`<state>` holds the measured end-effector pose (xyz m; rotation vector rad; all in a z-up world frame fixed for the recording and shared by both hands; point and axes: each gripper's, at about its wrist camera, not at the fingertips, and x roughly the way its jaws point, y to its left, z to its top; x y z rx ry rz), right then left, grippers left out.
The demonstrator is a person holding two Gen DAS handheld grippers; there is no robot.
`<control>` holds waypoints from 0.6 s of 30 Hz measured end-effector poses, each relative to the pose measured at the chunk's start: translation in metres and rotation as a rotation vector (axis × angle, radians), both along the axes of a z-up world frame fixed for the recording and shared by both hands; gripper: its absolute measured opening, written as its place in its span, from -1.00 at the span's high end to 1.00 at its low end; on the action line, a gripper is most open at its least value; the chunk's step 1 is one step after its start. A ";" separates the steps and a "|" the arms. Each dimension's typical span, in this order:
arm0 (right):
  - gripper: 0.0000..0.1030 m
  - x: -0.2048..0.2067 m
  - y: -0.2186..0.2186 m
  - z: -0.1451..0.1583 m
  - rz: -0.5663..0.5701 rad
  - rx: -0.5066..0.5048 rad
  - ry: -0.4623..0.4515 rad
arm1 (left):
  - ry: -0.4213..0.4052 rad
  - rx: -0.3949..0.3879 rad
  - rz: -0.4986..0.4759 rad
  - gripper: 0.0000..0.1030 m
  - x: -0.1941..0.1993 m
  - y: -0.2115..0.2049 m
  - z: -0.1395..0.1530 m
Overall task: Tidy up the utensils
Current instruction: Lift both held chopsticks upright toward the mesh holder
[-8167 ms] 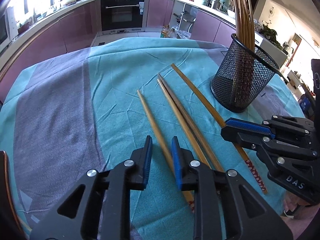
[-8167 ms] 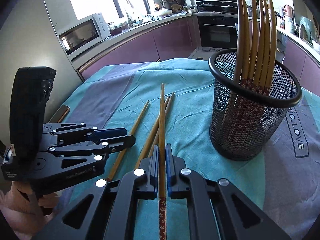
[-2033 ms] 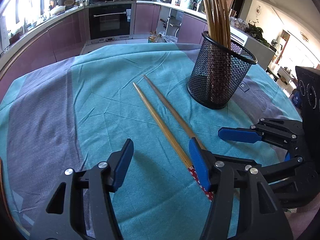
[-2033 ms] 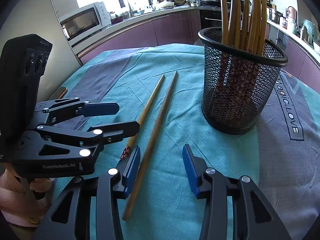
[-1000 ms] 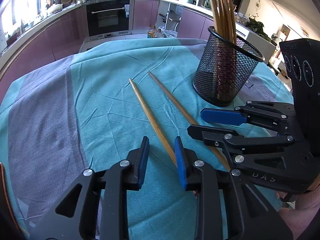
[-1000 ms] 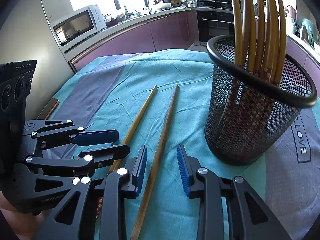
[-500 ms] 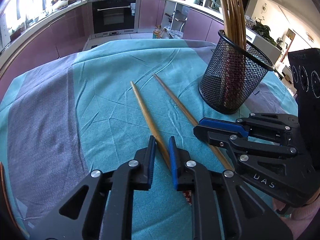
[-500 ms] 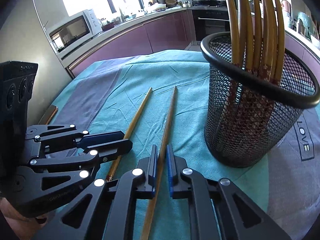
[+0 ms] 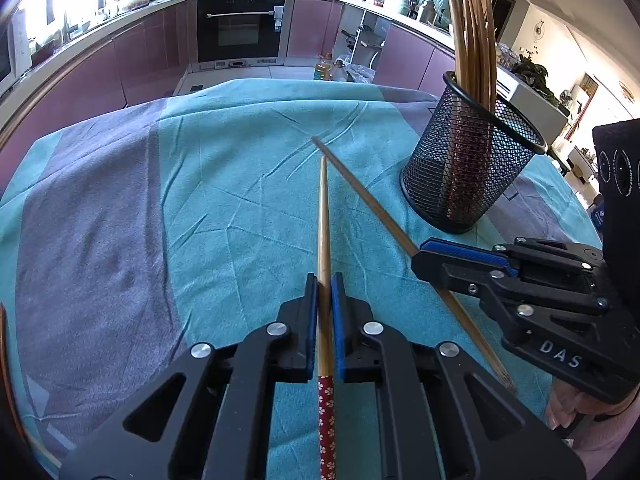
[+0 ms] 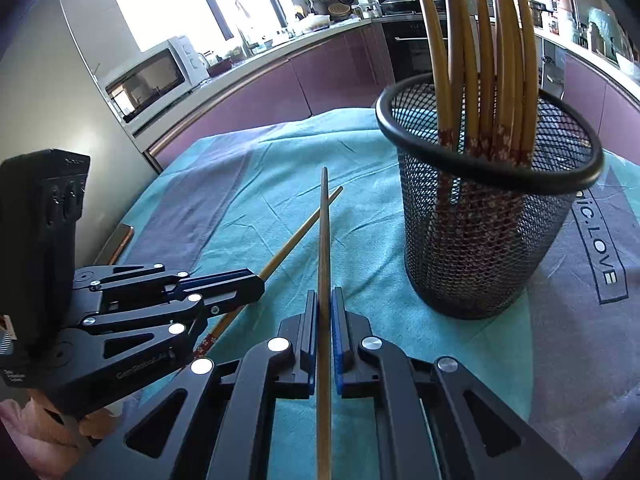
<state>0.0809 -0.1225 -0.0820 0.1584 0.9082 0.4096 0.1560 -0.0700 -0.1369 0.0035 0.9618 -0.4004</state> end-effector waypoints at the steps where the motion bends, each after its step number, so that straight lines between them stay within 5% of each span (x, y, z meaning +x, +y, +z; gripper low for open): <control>1: 0.89 -0.001 -0.001 0.001 0.003 0.003 -0.002 | -0.002 -0.002 0.000 0.85 -0.001 0.002 0.001; 18: 0.89 -0.024 -0.012 0.032 0.044 0.074 -0.072 | -0.075 -0.025 -0.032 0.85 -0.024 0.014 0.032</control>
